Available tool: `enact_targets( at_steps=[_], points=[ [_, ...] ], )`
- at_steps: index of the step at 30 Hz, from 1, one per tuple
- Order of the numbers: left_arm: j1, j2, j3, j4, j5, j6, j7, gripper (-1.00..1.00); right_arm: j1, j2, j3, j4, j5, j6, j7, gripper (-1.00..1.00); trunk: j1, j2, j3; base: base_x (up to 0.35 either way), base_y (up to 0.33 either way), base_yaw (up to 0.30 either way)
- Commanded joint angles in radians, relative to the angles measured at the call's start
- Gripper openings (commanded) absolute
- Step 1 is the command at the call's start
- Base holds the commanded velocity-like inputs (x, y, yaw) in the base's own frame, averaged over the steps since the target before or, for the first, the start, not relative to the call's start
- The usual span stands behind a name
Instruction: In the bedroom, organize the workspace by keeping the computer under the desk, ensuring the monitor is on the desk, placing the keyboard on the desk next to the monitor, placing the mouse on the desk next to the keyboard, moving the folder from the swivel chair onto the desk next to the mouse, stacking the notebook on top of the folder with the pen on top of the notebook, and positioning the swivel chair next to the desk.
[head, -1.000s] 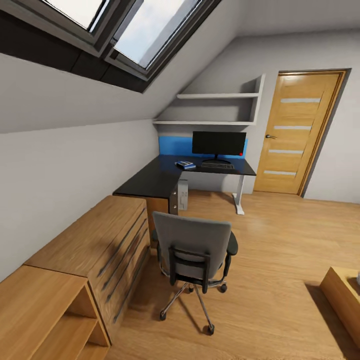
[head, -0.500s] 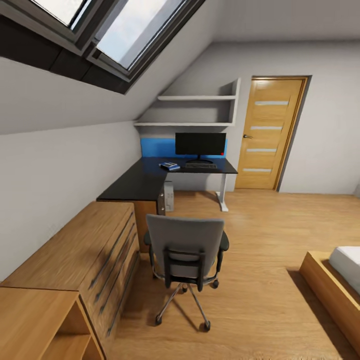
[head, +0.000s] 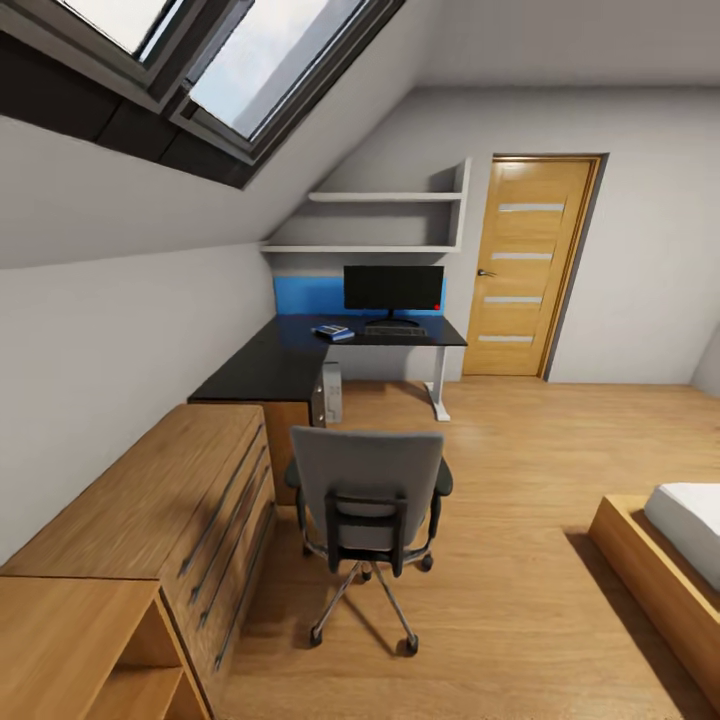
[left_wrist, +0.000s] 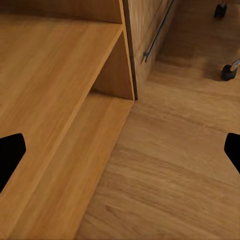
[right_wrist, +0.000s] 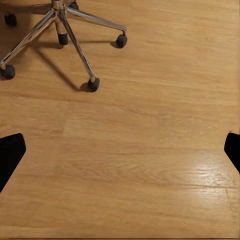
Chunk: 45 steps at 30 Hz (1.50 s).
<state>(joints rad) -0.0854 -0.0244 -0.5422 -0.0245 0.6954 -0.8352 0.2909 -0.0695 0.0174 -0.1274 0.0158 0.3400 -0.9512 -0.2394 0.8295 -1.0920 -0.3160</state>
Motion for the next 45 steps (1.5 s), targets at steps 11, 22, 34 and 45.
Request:
enact_targets(
  at_steps=[11,22,34,45],
  points=[
    [-0.001,0.0,-0.009,0.0,-0.001,-0.001,0.01,1.0,-0.001,0.026,-0.009,0.001,0.009,0.001,-0.007,1.0,0.0,-0.001,-0.001,-0.02,0.092,-0.001],
    [-0.001,0.0,-0.009,0.0,-0.001,-0.001,0.01,1.0,-0.001,0.029,-0.011,0.002,0.009,0.003,-0.006,1.0,0.0,-0.001,0.0,-0.001,0.042,-0.042],
    [-0.001,0.0,-0.01,0.0,-0.001,-0.001,0.01,1.0,-0.001,0.028,-0.012,0.002,0.008,0.003,-0.007,1.0,0.0,-0.001,0.002,-0.007,0.006,-0.114],
    [-0.001,0.0,-0.01,0.0,-0.001,-0.001,0.009,1.0,-0.001,0.026,-0.015,0.001,0.008,0.005,-0.008,1.0,0.0,-0.001,0.003,-0.111,0.076,-0.004]
  ],
)
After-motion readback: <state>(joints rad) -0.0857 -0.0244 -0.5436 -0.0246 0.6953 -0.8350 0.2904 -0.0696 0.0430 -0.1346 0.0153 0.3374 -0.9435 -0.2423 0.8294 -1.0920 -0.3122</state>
